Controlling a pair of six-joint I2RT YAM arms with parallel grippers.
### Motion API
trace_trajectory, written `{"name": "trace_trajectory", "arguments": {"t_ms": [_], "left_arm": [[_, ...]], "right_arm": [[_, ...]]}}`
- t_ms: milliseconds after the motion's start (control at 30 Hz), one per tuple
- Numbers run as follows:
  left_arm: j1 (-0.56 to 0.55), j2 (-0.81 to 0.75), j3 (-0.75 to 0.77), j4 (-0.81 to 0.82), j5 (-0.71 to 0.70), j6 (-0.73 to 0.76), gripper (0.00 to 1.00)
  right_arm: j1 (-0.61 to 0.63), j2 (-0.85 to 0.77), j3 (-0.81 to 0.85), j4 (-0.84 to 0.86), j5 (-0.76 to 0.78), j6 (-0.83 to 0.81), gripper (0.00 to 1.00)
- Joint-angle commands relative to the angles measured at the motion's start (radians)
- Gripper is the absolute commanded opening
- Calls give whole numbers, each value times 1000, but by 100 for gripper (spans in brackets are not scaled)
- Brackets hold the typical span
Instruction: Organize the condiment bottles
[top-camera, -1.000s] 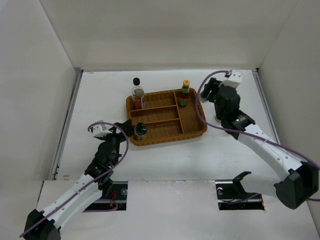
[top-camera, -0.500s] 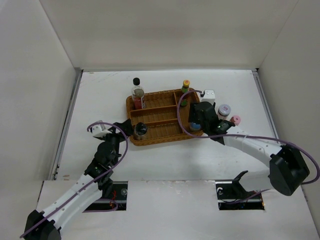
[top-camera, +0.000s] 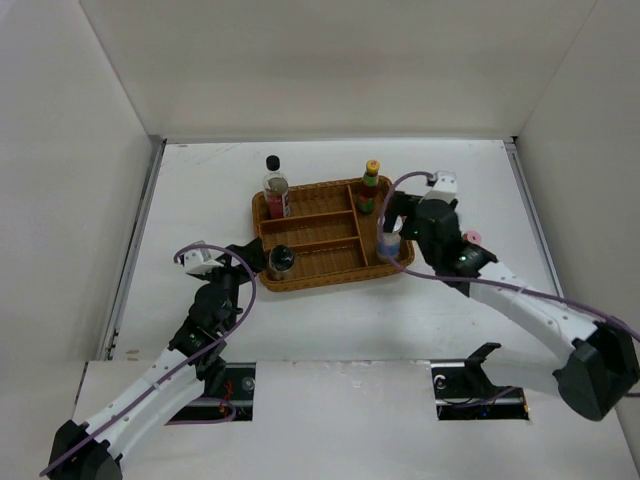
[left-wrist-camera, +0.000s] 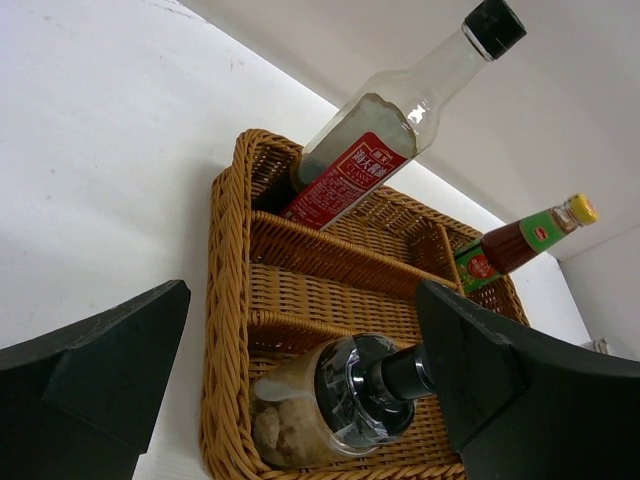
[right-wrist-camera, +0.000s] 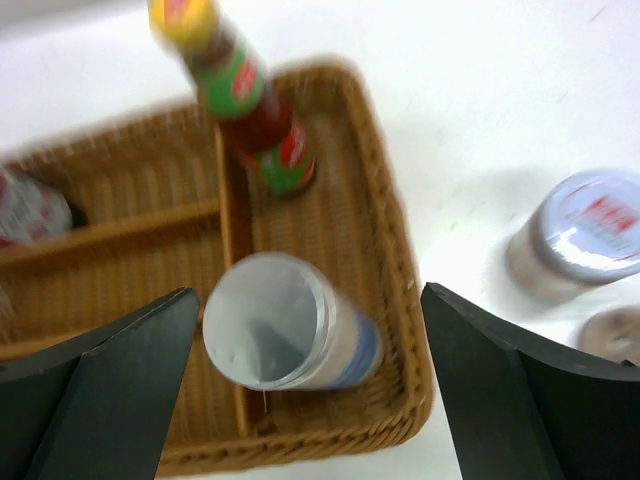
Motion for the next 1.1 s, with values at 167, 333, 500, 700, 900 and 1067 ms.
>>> {"name": "trace_trajectory", "arguments": {"t_ms": [167,333,500,700,900,1067], "left_arm": [[5,-10,-7,37,7,-12,100],[4,-1,-5,39,11,-12,100],[7,-6,-8,37,10,-12,100],[7,-4,-8,37,11,-13,100],[7,-6,-8,37,14,-13,100],[5,7,-5,40,17,-15,100]], "right_arm": [[-298,-75,0,28,5,20,99],[-451,112,106,-70,-7,-28,100],[-473,223,160,-107,-86,-57,100],[-468,299,175,-122,-119,-69,100],[-468,344,184,-145,-129,-82,88],[-468,361,238,-147,-110,-77,59]]}}
